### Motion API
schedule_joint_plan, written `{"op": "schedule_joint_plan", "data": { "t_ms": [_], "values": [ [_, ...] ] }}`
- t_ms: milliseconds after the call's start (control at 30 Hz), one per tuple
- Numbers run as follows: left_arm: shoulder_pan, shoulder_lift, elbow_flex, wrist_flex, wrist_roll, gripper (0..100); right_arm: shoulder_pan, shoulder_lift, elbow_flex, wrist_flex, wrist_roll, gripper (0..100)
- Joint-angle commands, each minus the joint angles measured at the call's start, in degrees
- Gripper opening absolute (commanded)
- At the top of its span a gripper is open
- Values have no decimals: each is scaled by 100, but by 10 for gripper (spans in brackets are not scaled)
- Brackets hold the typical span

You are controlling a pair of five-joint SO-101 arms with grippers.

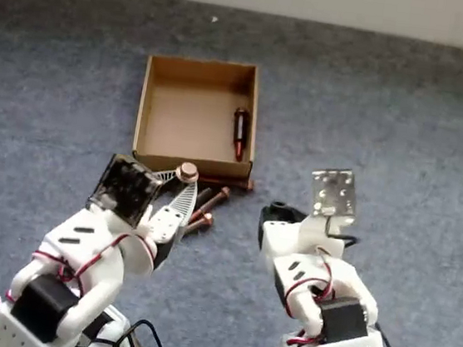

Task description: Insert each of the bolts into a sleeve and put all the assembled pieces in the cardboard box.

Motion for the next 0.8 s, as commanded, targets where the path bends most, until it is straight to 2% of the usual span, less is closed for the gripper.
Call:
{"op": "schedule_joint_plan", "data": {
  "t_ms": [0, 167, 300, 400, 533, 767],
  "values": [
    [4, -1086, 602, -791, 527, 5, -400, -347, 75, -295, 308, 4],
    [4, -1930, 1174, -1415, 923, 5, -734, -796, 848, -1042, 1011, 4],
    [-110, -1736, 1165, -1538, 1802, 5, -1112, -1297, 1490, -1499, 1512, 4],
    [-127, -1763, 1165, -1600, 2268, 5, -1288, -1727, 1815, -1745, 1591, 4],
    [-92, -1754, 1218, -1574, 2549, 5, -1499, -2220, 2088, -1921, 1591, 4],
    [180, -1754, 1446, -1565, 2602, 5, -1754, -2316, 2237, -2615, 1600, 4]
  ]
}}
